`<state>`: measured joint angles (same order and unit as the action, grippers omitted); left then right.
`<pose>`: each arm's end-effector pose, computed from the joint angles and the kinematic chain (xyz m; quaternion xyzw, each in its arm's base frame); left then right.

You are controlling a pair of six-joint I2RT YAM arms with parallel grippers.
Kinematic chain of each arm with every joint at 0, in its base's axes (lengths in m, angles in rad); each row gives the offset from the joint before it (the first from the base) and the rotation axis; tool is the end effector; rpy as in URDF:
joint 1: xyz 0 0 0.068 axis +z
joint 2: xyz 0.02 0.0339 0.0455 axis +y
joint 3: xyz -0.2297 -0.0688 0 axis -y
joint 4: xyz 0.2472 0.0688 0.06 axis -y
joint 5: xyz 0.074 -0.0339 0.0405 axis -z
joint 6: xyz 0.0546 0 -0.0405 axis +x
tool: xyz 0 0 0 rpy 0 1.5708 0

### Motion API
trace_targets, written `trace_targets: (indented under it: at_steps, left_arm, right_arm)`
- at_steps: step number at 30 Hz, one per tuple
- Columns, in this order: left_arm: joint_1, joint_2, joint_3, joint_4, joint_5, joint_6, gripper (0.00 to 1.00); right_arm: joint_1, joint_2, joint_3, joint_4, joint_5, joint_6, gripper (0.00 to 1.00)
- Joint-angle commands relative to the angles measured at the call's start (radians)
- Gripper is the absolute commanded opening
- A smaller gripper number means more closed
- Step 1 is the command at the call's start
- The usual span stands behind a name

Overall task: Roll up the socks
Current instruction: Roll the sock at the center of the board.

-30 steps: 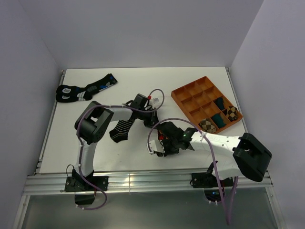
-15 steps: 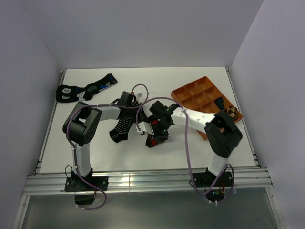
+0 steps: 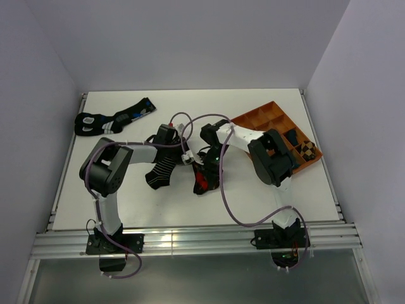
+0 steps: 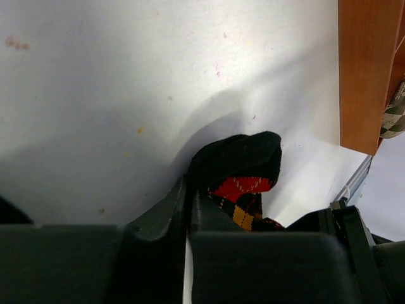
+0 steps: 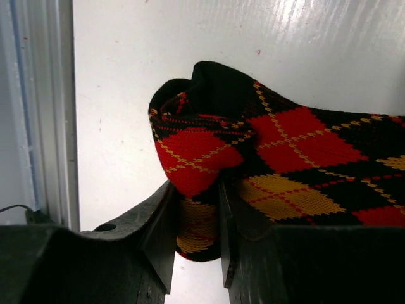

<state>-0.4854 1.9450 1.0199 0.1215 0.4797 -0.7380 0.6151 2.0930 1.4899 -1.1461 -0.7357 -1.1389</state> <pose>0.3293 -0.2022 0.0778 -0.0253 0.9048 -0.3891 0.1711 0.2662 0.2330 0.1091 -0.6941 0.6189 0.3675 0.0124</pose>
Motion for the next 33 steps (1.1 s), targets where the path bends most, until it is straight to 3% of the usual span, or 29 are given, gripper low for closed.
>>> trace_targets:
  at_steps: [1, 7, 10, 14, 19, 24, 33]
  left_arm:
    - [0.011, -0.029, -0.072, -0.023, -0.194, 0.008, 0.13]
    - [0.004, -0.135, -0.171, 0.038, -0.242, -0.012, 0.37]
    - [0.001, -0.173, -0.205, 0.055, -0.251, -0.015, 0.40]
    - [-0.013, -0.224, -0.271, 0.082, -0.296, -0.040, 0.40]
    - [-0.111, -0.354, -0.434, 0.197, -0.371, -0.087, 0.39]
    - [-0.249, -0.460, -0.523, 0.340, -0.420, -0.057, 0.39]
    - [-0.357, -0.543, -0.656, 0.572, -0.421, 0.049, 0.42]
  right_arm:
    - [0.008, 0.062, 0.016, -0.159, -0.004, 0.019, 0.20]
    - [0.005, 0.108, 0.062, -0.190, -0.002, 0.054, 0.20]
    - [0.005, 0.127, 0.078, -0.196, 0.009, 0.071, 0.20]
    - [0.002, 0.154, 0.101, -0.236, -0.008, 0.053, 0.20]
    - [-0.012, 0.176, 0.136, -0.256, -0.024, 0.059, 0.20]
    - [-0.026, 0.193, 0.161, -0.274, -0.037, 0.057, 0.20]
    - [-0.032, 0.213, 0.187, -0.293, -0.047, 0.064, 0.20]
